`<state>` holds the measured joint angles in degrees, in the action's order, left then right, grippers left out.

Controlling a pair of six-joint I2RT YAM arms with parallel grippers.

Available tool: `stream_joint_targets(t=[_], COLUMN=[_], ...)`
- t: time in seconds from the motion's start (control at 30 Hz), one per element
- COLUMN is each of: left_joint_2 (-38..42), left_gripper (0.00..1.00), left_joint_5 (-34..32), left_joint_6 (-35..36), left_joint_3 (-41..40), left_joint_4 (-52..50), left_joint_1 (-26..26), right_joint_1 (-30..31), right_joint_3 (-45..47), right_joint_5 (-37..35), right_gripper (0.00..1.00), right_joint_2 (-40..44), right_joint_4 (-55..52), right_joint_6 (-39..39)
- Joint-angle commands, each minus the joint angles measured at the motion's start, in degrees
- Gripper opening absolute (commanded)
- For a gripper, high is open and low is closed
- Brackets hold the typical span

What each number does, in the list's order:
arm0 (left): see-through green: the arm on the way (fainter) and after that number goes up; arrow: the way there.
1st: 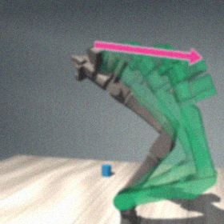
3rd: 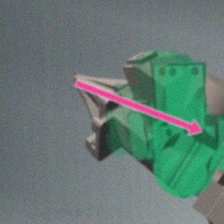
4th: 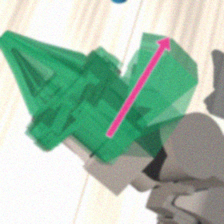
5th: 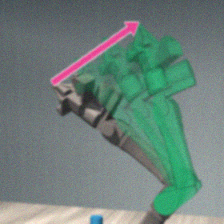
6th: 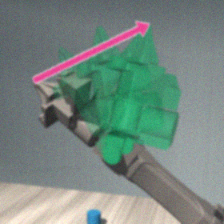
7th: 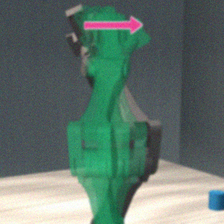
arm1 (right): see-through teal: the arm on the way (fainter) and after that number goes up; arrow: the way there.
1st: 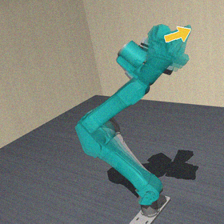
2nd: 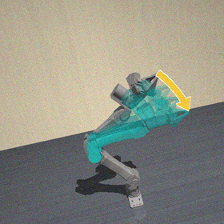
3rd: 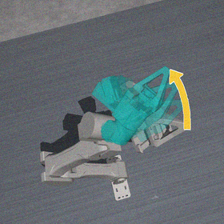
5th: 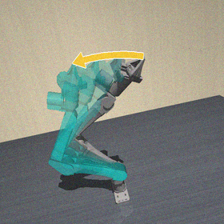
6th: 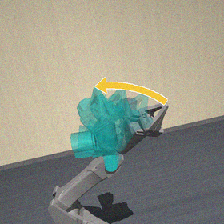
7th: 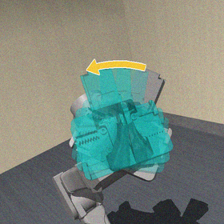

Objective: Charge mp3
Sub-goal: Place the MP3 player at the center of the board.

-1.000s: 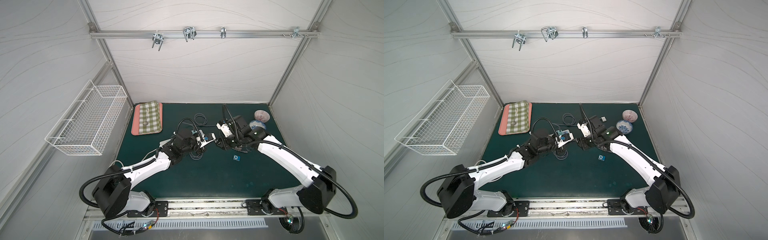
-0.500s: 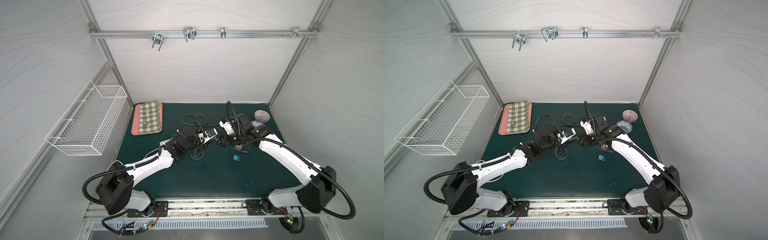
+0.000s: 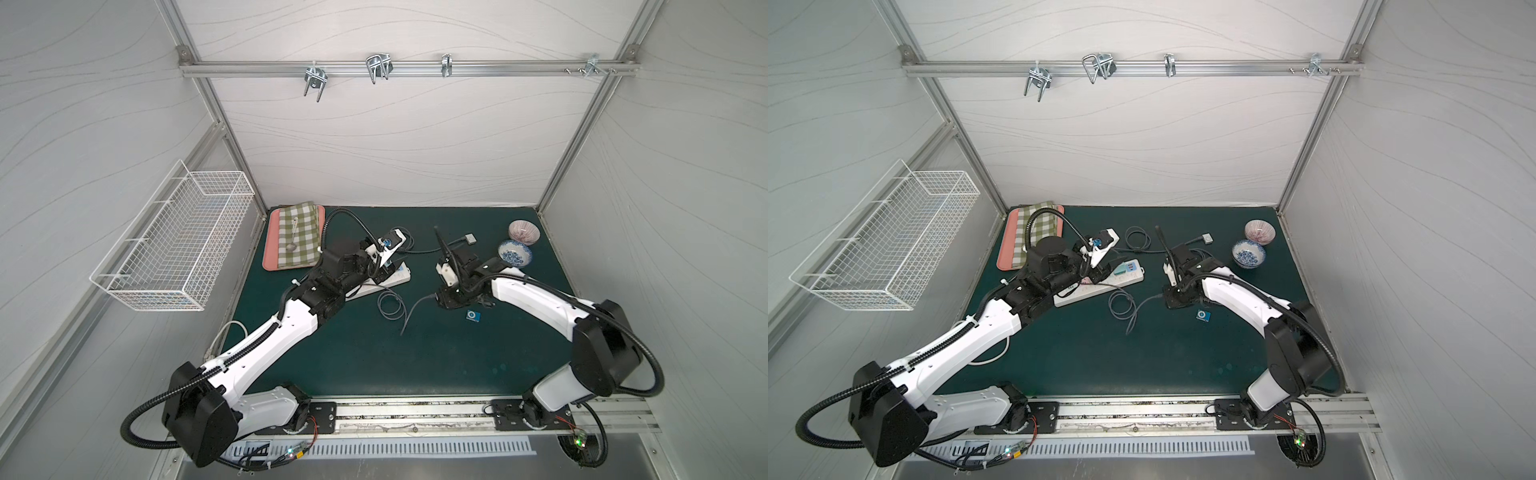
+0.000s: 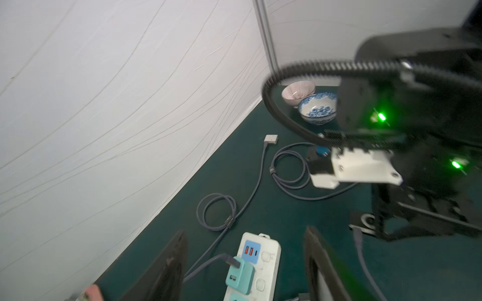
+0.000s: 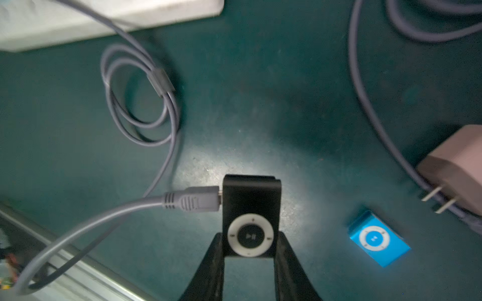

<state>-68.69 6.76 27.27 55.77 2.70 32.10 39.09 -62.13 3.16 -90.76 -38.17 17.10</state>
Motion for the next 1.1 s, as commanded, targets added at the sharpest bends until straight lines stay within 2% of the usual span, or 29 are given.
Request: stream_joint_targets(t=[0.0,0.27,0.37,0.43,0.5,0.7,0.73,0.77,0.9,1.07], left_joint_2=[0.4,-0.37,-0.46,-0.41,-0.56,-1.54,-1.98,-2.41,-4.31,-6.16], left_gripper=[0.64,0.64,0.64,0.64,0.64,0.65,0.65,0.65,0.65,0.64], left_joint_5=[-1.94,-2.52,-3.1,-3.63,-4.44,-2.84,-2.53,-2.53,-0.54,1.91], left_joint_6=[-2.19,-2.09,-2.39,-2.03,-1.73,-3.48,-3.54,-3.83,-5.13,-6.48], left_joint_3=[2.5,3.15,3.21,3.14,3.21,4.52,5.05,5.68,7.35,8.65], left_joint_4=[-4.22,-7.25,-7.8,-8.33,-9.32,-12.34,-13.27,-14.38,-16.55,-16.11], left_joint_1=[-2.75,-4.19,-4.72,-5.02,-5.66,-10.0,-10.56,-11.21,-13.25,-13.63], right_joint_1=[1.73,3.04,3.18,3.1,2.9,0.68,0.49,0.15,-3.34,-14.02], right_joint_3=[3.04,4.36,3.35,3.5,3.53,1.11,0.6,0.06,-1.97,-2.96], right_joint_5=[-4.26,-11.46,-12.82,-13.56,-14.54,-13.12,-13.45,-13.78,-15.58,-14.91], right_gripper=[0.14,0.15,0.2,0.28,0.43,0.77,0.85,0.98,0.99,0.99], right_joint_2=[-2.6,-8.67,-11.48,-11.56,-10.7,-6.86,-5.89,-4.63,-0.18,0.95], right_joint_4=[2.49,3.73,2.09,1.92,1.74,1.67,1.7,1.95,1.99,-0.81], right_joint_6=[2.83,7.07,9.39,10.29,10.67,8.42,8.06,7.44,7.79,12.46])
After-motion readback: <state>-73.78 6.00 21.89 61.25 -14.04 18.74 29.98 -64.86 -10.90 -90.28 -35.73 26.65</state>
